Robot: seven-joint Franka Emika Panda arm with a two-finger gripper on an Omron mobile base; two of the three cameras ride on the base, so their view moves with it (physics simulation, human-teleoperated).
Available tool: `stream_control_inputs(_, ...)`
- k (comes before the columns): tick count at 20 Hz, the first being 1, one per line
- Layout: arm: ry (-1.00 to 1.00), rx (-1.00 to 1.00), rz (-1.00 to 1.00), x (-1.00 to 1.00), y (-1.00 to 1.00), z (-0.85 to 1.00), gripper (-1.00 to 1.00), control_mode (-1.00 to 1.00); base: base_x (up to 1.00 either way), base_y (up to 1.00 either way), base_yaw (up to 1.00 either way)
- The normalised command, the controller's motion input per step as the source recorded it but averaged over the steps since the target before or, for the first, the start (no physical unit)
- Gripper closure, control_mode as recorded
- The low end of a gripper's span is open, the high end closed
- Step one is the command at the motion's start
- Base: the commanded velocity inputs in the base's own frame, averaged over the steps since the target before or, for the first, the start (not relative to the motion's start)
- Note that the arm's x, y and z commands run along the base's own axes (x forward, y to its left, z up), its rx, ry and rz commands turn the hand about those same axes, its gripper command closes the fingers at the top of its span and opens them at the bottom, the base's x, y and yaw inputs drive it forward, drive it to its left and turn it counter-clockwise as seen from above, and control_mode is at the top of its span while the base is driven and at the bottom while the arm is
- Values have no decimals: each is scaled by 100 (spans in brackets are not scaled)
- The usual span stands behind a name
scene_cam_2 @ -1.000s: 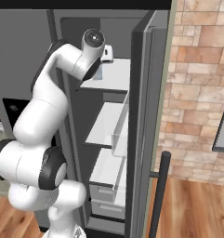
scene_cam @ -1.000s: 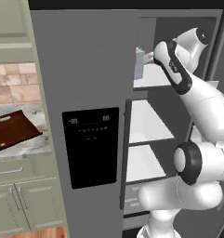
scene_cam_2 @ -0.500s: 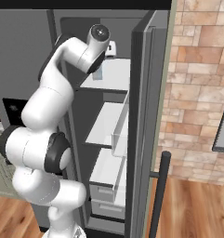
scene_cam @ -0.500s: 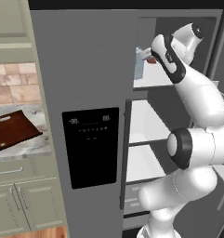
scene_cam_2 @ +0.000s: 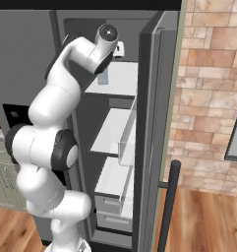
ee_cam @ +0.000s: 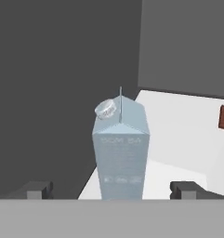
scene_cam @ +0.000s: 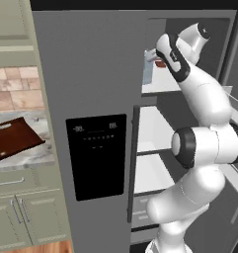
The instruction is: Take out the milk from the fridge and place it on the tray on the counter. Then take the sugar cube near the tray and place it in the tray.
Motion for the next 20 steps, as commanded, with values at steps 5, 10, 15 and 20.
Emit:
stream_control_inputs(5,0,0,0,27,2,-6,-100,-100,0,0,0)
stream_control_inputs(10,0,0,0,18,4,-7,-100,-100,0,0,0)
stream_control_inputs(15,0,0,0,4,2,-2,-100,-100,0,0,0)
stream_control_inputs(20,0,-1,0,11,3,-21,-100,-100,0,0,0)
